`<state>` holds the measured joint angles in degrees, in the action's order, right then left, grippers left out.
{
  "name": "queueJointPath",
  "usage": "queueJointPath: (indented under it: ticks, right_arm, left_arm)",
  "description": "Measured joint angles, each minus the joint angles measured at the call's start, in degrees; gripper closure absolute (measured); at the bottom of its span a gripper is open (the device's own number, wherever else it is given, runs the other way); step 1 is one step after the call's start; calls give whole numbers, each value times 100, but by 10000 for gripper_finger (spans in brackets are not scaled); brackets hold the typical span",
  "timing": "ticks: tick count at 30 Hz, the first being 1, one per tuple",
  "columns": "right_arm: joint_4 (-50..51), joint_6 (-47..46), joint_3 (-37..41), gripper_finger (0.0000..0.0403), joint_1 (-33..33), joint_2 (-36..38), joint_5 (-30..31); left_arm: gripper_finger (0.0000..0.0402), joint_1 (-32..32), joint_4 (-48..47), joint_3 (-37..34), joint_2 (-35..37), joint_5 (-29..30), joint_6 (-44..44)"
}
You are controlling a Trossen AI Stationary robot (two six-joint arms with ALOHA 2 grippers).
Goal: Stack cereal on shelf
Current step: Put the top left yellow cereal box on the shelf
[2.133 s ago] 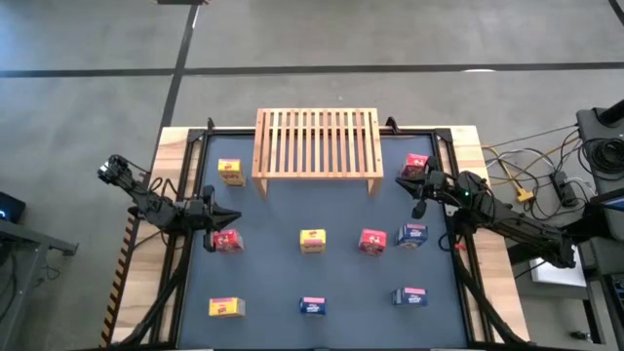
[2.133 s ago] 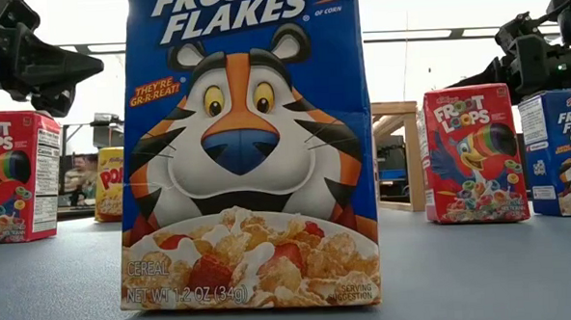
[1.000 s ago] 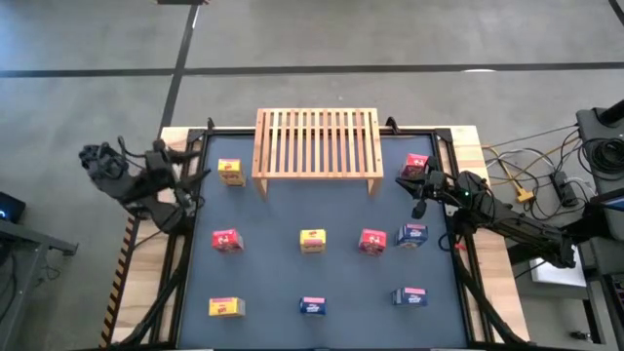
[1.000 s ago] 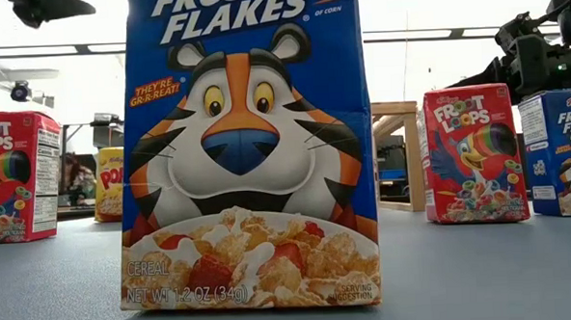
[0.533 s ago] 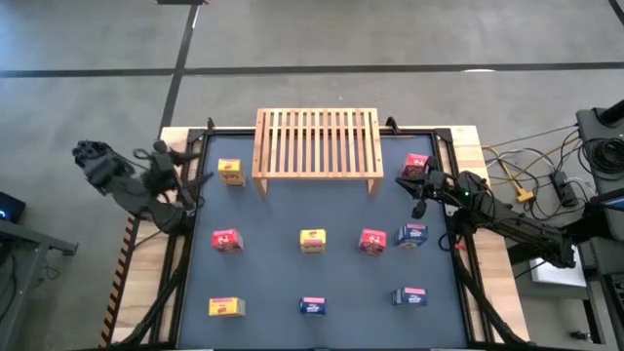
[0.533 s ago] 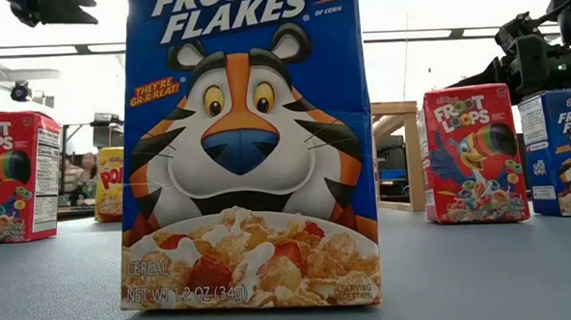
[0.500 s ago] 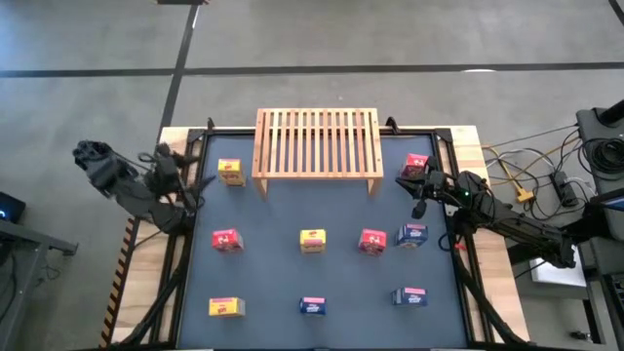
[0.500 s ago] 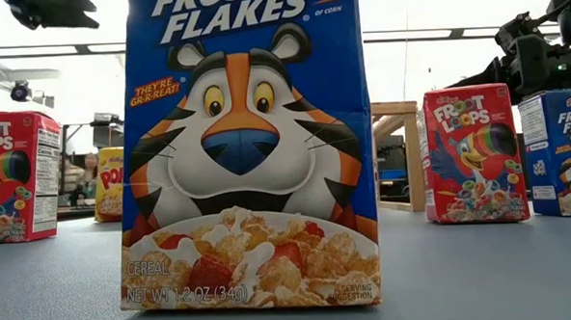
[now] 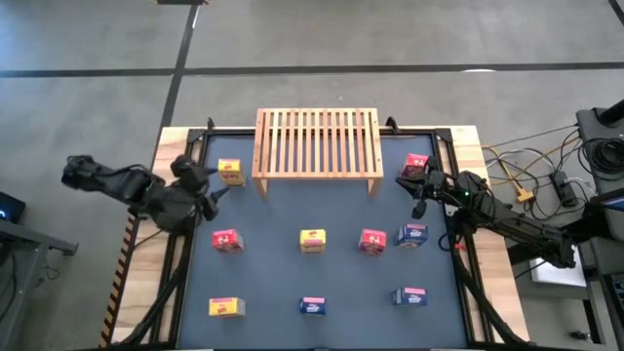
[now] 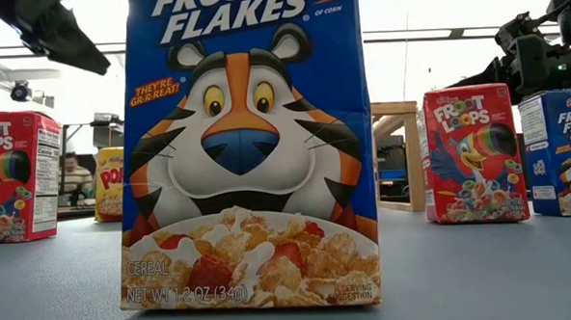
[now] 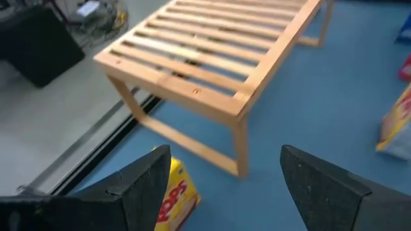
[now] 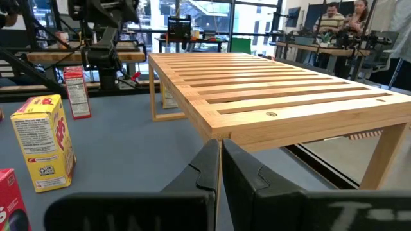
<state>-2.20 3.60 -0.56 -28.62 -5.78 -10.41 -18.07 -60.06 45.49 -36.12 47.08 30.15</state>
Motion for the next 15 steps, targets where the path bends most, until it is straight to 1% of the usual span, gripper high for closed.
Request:
queueJointPath:
  ticks: [8, 15]
  right_arm:
    - [-2, 0, -2, 394, -2, 0, 0]
    - [-1, 0, 0, 394, -1, 0, 0]
  left_arm:
    - [126, 1718, 156, 180, 0, -1076, -1337]
    - [125, 2903, 433, 219, 101, -2225, -2451]
